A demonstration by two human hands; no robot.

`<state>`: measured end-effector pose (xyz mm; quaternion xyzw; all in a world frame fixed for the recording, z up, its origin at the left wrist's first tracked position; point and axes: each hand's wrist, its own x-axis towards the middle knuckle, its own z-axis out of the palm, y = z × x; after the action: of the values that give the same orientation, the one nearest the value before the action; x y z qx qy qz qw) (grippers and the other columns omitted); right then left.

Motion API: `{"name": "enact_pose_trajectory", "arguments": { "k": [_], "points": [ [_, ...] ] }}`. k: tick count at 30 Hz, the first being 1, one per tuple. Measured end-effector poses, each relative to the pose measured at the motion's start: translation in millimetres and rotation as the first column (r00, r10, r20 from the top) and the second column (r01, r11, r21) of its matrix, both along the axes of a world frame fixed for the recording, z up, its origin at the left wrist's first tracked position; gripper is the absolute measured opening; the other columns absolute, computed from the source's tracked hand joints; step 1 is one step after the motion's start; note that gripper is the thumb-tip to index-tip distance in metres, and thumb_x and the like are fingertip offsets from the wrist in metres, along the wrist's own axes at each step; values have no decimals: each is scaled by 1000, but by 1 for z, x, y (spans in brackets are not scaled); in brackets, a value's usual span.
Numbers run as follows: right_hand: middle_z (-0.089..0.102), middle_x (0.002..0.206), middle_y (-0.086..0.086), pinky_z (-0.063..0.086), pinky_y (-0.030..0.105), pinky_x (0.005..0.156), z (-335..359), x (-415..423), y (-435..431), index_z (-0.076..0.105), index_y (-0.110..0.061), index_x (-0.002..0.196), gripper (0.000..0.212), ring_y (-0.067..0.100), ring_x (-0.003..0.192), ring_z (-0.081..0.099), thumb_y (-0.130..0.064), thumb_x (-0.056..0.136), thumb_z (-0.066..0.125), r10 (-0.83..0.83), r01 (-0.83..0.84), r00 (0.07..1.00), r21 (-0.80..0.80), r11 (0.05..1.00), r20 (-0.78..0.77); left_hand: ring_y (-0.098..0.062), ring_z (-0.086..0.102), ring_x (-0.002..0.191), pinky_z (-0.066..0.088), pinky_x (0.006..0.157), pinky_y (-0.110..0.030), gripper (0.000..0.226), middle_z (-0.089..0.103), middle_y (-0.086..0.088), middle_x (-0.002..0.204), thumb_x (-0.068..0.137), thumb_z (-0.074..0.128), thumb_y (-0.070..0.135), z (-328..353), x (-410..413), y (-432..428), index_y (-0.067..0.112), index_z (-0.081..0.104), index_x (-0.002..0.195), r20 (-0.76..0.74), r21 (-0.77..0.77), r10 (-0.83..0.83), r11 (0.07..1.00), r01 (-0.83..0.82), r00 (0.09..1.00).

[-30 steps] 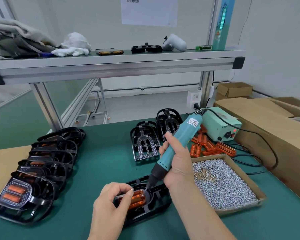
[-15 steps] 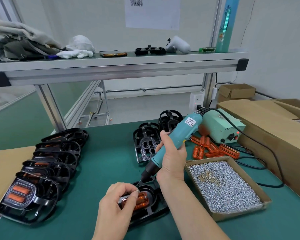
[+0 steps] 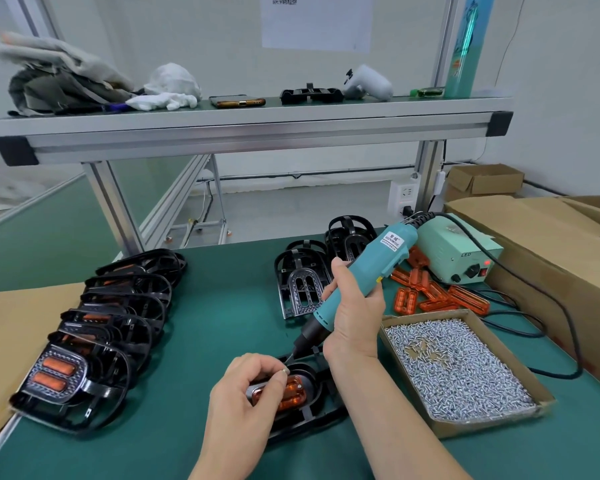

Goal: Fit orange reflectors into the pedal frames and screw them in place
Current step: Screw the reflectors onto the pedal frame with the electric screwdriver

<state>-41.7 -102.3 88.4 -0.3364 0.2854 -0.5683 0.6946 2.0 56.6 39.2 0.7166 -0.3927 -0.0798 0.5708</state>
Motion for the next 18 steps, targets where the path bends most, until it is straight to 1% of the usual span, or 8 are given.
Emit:
{"name": "enact_pose_trajectory", "arguments": {
  "k": [2,4,7,10,13,15,18],
  "points": [
    [56,59,-1,48,26,59,1,-1,-2,61,-25,89,26,13,52,52,-32,72,80,-16,16,1000,-10,1000,-4,-12,62,85,44,77,-15,31,67,5,81,85,72,2,0,0,1,31,69,76,-1,1,7,1000,-7,1000],
    [55,59,-1,47,28,60,2,-1,-3,61,-24,89,26,13,51,52,-32,72,79,-24,24,1000,-14,1000,-2,-12,62,85,44,77,-14,31,68,4,82,84,72,2,0,1,0,32,69,76,-7,0,12,1000,-12,1000],
    [55,58,-1,46,29,62,3,-2,-3,60,-23,88,25,13,51,51,-31,73,79,-24,24,1000,-9,1000,6,-13,63,86,45,78,-17,31,68,5,82,84,72,2,-1,1,-1,32,69,77,-11,2,12,1000,-12,1000],
    [55,57,-4,47,27,60,3,-3,-2,60,-22,89,25,12,51,52,-30,75,79,-21,21,999,-5,1000,27,-14,63,86,47,80,-21,31,68,6,82,85,72,3,-4,1,-1,33,69,78,-14,8,17,1000,-17,1000],
    [54,55,-7,47,27,61,5,-5,-2,59,-22,90,21,9,50,51,-24,81,78,-18,18,999,-4,1000,49,-13,62,86,47,79,-27,29,67,5,82,85,72,4,-8,3,-1,32,69,78,-21,17,38,999,-38,999],
    [54,55,-8,47,26,61,7,-6,-2,59,-22,89,19,9,50,51,-21,84,77,-9,9,998,3,1000,64,-13,62,85,45,78,-27,29,67,6,81,85,72,4,-11,5,-1,32,68,78,-28,27,52,998,-51,998],
    [55,56,-9,47,26,60,9,-7,-1,59,-23,88,19,9,50,51,-22,83,77,9,-8,997,0,1000,74,-12,62,84,45,77,-28,28,68,6,81,86,72,6,-14,8,-1,33,69,78,-34,37,63,997,-62,997]
  ]
}}
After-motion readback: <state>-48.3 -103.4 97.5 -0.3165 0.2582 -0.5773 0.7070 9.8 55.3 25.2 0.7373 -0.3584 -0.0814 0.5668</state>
